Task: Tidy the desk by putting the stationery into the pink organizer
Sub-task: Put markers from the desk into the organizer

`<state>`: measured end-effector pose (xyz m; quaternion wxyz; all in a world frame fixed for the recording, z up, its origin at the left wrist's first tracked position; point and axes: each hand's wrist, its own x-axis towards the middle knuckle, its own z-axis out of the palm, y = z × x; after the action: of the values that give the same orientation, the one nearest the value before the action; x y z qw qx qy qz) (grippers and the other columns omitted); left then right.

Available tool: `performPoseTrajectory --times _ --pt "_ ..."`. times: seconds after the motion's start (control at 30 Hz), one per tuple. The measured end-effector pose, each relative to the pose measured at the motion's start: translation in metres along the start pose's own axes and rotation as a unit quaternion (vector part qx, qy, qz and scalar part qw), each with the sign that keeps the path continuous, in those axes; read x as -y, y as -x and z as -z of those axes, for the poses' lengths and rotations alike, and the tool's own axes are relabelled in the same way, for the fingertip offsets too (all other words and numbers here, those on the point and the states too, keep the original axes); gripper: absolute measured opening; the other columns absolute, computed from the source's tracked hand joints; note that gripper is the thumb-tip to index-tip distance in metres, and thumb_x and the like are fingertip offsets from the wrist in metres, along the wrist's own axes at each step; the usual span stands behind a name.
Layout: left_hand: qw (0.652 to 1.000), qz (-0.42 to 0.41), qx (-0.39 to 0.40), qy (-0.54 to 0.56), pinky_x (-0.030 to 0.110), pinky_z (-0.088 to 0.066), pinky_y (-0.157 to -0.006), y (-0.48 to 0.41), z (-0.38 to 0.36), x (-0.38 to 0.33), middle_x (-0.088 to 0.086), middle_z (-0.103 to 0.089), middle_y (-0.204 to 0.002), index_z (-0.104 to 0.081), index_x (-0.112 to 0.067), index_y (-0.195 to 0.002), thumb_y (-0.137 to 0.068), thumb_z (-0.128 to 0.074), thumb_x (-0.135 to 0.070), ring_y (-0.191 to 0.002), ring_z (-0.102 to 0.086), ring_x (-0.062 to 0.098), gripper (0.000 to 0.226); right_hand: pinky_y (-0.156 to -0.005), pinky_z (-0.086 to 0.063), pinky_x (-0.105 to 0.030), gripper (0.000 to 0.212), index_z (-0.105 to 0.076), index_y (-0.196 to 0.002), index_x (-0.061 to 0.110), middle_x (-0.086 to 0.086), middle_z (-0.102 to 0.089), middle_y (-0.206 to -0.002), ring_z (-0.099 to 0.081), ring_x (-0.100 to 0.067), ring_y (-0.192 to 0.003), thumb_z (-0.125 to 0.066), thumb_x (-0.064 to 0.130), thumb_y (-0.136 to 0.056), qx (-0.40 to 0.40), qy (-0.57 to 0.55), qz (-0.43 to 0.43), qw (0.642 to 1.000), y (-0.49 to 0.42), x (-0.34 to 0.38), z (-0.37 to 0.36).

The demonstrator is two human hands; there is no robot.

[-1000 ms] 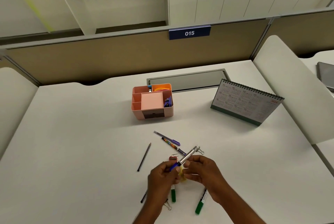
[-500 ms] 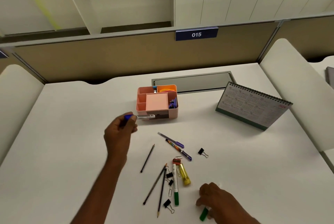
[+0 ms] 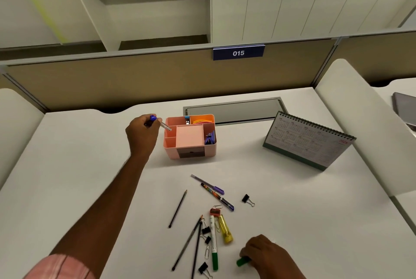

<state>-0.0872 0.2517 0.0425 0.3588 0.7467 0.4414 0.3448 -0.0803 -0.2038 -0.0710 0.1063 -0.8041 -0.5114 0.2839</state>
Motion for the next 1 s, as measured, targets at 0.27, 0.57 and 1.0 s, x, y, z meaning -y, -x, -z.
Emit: performPoseTrajectory --times 0.27,0.57,1.0 --pt "0.994 0.005 0.049 -0.099 0.032 -0.054 -0.086 -0.013 -0.024 0.014 0.015 -0.077 -0.105 -0.075 0.000 -0.112 -0.093 -0.074 -0.021 -0.094 -0.071 0.029 0.028 -0.094 -0.035 -0.006 0.028 -0.058 -0.113 0.055 0.027 -0.049 -0.116 -0.048 0.001 -0.121 -0.062 0.030 -0.099 -0.021 -0.111 -0.081 0.990 -0.003 0.031 0.054" --pt "0.986 0.013 0.078 -0.148 0.030 -0.050 -0.083 -0.023 -0.046 0.021 0.018 -0.077 -0.102 -0.076 0.001 -0.111 -0.095 -0.069 -0.014 -0.087 -0.069 0.029 0.023 -0.092 -0.041 -0.011 0.036 -0.046 -0.098 0.062 0.019 -0.060 -0.118 -0.052 0.001 -0.112 -0.065 0.032 -0.098 -0.010 -0.168 -0.104 0.980 -0.009 0.044 0.076" --pt "0.982 0.031 0.085 -0.163 0.041 -0.058 -0.091 -0.031 -0.055 0.027 0.016 -0.076 -0.115 -0.073 -0.004 -0.124 -0.098 -0.068 -0.031 -0.099 -0.072 0.032 0.038 -0.084 -0.056 -0.022 0.035 -0.064 -0.101 0.056 0.026 -0.066 -0.104 -0.062 0.001 -0.102 -0.079 0.027 -0.088 -0.072 -0.276 -0.146 0.947 -0.027 0.042 0.075"
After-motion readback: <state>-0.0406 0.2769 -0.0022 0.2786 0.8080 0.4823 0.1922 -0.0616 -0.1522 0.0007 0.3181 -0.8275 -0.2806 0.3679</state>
